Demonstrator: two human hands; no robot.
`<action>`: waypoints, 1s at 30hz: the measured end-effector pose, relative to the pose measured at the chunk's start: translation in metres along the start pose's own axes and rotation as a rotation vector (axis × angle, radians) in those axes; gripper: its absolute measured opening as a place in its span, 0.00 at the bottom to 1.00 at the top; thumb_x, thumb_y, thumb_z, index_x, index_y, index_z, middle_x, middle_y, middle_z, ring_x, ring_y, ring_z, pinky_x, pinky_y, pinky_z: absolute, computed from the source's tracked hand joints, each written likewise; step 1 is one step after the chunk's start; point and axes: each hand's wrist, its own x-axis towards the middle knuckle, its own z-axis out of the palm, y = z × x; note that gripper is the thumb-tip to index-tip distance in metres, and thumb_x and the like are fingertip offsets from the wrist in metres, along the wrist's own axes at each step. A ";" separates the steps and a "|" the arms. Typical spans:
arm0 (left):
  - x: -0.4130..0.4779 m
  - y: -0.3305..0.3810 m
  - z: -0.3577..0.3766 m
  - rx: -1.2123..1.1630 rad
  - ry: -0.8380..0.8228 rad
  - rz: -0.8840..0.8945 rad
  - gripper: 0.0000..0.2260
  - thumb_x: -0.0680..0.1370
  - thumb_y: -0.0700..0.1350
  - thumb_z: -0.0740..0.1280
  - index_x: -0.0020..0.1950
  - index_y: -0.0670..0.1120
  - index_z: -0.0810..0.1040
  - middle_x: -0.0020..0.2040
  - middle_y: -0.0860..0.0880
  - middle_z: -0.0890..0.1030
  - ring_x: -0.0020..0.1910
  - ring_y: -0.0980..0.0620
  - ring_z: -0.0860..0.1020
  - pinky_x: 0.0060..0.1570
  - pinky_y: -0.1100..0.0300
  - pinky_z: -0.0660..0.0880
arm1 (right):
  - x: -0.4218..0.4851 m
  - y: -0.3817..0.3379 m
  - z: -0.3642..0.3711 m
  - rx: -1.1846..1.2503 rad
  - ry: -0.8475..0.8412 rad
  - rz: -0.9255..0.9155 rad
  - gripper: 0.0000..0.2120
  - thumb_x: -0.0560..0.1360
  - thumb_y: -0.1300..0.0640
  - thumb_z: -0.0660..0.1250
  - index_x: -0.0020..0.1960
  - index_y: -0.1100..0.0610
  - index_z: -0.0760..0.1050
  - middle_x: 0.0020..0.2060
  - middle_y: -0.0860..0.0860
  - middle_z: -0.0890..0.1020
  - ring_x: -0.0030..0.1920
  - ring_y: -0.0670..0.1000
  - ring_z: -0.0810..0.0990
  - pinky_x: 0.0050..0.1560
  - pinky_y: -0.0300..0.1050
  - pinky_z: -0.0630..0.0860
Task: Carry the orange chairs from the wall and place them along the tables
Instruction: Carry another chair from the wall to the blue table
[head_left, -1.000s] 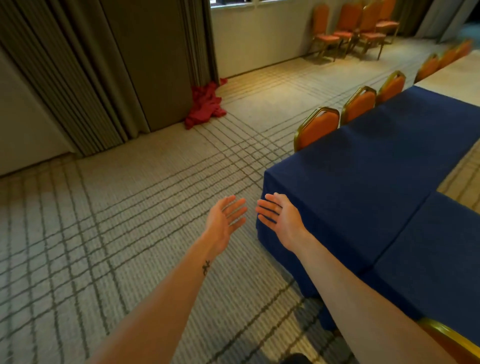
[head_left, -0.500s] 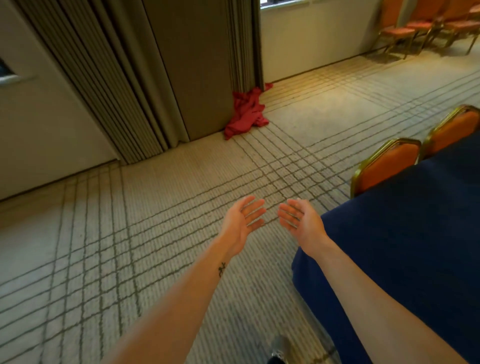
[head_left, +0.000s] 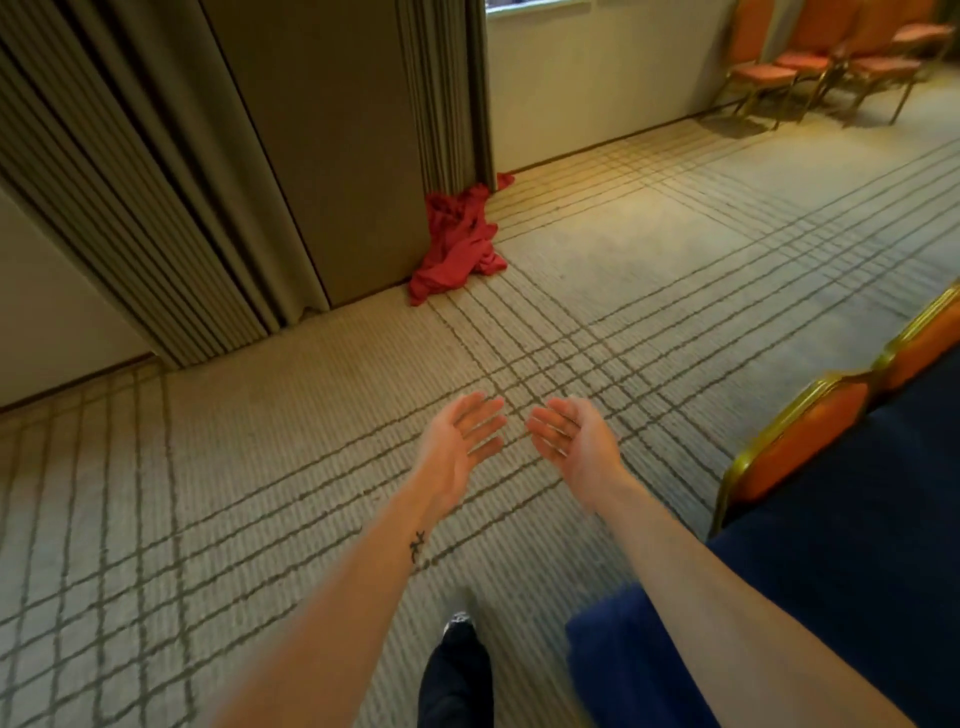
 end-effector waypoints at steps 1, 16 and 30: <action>0.022 0.009 0.000 -0.007 -0.007 0.001 0.17 0.86 0.49 0.54 0.68 0.43 0.75 0.60 0.46 0.85 0.61 0.44 0.81 0.61 0.48 0.76 | 0.018 -0.007 0.009 -0.002 0.010 0.002 0.14 0.83 0.50 0.59 0.56 0.58 0.77 0.48 0.55 0.85 0.47 0.53 0.85 0.45 0.46 0.79; 0.325 0.154 0.104 0.047 -0.227 -0.085 0.18 0.86 0.50 0.54 0.69 0.43 0.74 0.60 0.45 0.85 0.62 0.44 0.81 0.64 0.47 0.75 | 0.268 -0.177 0.087 0.140 0.154 -0.125 0.15 0.83 0.50 0.58 0.56 0.59 0.78 0.46 0.55 0.87 0.45 0.53 0.86 0.47 0.47 0.79; 0.641 0.186 0.330 0.134 -0.296 -0.151 0.19 0.86 0.50 0.54 0.70 0.42 0.73 0.61 0.44 0.84 0.62 0.42 0.81 0.63 0.46 0.75 | 0.550 -0.388 0.003 0.263 0.238 -0.131 0.14 0.84 0.51 0.57 0.54 0.59 0.77 0.45 0.56 0.85 0.44 0.53 0.84 0.49 0.48 0.80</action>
